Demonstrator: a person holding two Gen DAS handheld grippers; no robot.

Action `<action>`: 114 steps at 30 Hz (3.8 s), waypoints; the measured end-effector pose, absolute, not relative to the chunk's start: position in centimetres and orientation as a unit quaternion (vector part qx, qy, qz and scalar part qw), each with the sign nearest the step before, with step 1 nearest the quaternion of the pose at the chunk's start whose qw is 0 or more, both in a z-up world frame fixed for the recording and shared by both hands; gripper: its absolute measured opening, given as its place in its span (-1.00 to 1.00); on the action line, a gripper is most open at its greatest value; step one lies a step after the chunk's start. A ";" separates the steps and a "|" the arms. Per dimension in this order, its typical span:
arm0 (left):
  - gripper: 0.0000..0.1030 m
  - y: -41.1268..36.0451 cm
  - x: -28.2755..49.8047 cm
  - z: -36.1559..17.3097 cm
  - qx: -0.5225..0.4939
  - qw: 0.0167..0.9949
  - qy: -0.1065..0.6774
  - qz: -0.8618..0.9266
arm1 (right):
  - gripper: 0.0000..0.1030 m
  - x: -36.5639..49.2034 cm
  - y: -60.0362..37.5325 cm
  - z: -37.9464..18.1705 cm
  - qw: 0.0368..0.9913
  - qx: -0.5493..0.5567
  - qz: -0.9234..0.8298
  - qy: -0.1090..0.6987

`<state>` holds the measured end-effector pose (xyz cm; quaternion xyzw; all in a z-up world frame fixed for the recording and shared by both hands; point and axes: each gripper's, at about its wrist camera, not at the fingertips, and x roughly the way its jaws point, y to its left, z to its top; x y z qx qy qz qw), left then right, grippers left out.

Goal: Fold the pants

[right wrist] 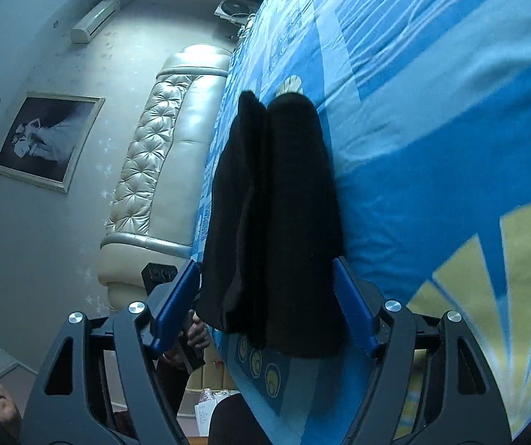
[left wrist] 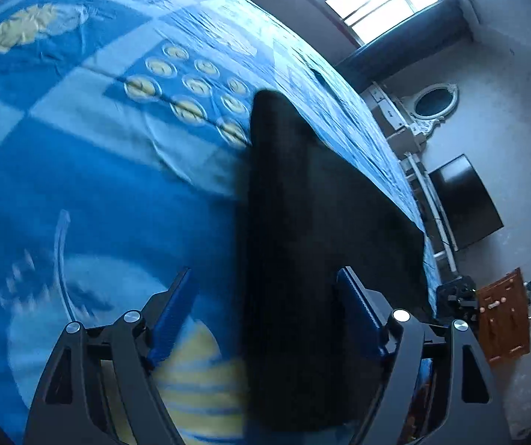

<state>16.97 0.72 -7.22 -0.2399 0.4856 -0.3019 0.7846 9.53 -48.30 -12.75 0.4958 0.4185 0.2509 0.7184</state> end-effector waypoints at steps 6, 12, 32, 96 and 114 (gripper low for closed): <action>0.65 -0.7 15.3 -7.2 -0.215 0.779 0.492 -0.323 | 0.44 8.0 -47.8 -11.1 0.756 0.449 0.195 0.434; 0.73 -1.1 16.3 -7.3 -0.219 0.772 0.502 -0.323 | 0.68 8.5 -46.8 -11.6 0.739 0.462 0.195 0.449; -0.03 -3.1 16.1 -6.3 -0.180 0.778 0.510 -0.320 | -0.42 7.5 -45.8 -12.7 0.714 0.514 0.221 0.420; 0.67 -4.2 14.6 -7.0 -0.165 0.812 0.488 -0.276 | 0.09 0.7 -50.7 -16.6 0.653 0.654 0.223 0.311; 0.67 -3.0 9.2 -5.7 -0.166 0.834 0.488 -0.198 | 0.11 -1.8 -49.2 -15.3 0.668 0.641 0.152 0.346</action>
